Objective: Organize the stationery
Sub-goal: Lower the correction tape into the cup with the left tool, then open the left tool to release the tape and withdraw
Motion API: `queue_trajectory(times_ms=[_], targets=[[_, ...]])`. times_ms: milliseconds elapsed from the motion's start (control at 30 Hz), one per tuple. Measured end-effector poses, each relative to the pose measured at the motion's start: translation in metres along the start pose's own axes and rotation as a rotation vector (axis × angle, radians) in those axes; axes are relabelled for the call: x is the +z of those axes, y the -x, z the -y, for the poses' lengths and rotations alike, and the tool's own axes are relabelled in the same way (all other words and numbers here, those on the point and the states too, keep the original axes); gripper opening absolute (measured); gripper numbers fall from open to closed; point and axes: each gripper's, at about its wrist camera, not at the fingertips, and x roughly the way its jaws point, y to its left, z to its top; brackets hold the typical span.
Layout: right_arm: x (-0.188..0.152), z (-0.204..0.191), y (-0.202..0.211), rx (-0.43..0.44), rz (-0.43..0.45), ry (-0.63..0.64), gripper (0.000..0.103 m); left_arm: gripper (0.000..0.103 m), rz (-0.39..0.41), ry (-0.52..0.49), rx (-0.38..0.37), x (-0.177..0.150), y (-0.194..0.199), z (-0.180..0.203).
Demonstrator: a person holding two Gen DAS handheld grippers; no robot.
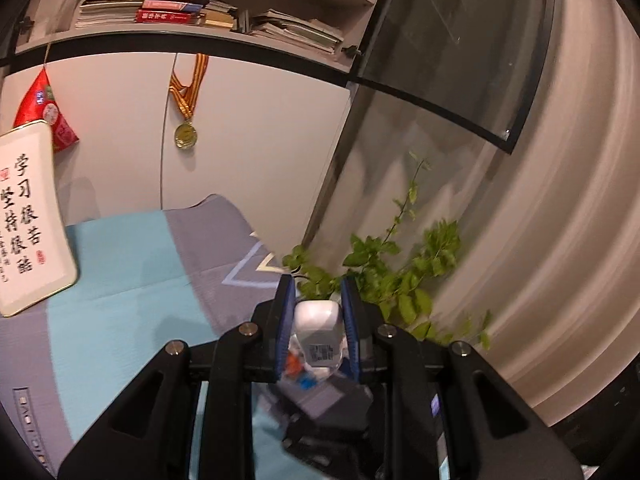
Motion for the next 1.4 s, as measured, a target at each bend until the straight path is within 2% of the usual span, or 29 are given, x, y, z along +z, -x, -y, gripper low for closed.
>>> queue_trajectory(times_ms=[233,367,600,800,900,967,1200,1400], targets=[[0.000,0.000,0.000,0.000,0.000,-0.001,0.070,0.021,-0.066,0.017,-0.006,-0.003,-0.039,0.000],[0.000,0.000,0.000,-0.002,-0.002,-0.001,0.070,0.021,-0.098,-0.009,0.003,-0.009,-0.056,0.000],[-0.001,-0.002,-0.001,-0.010,-0.005,0.003,0.070,0.021,-0.102,-0.035,0.000,-0.008,-0.053,0.000],[-0.001,-0.003,-0.001,-0.011,-0.006,0.003,0.070,0.024,-0.091,-0.144,0.074,-0.020,-0.054,0.005],[-0.001,-0.003,-0.001,-0.011,-0.006,0.003,0.070,0.024,-0.125,-0.077,0.031,-0.019,-0.050,-0.008],[-0.001,-0.005,-0.001,-0.013,-0.006,0.006,0.070,0.024,-0.142,-0.083,0.011,-0.020,-0.048,-0.010],[-0.001,-0.003,-0.001,-0.015,-0.007,0.007,0.070,0.025,-0.152,-0.082,0.012,-0.023,-0.047,-0.012],[-0.001,-0.004,-0.001,-0.016,-0.007,0.008,0.070,0.028,-0.125,-0.033,0.002,-0.018,-0.035,-0.023]])
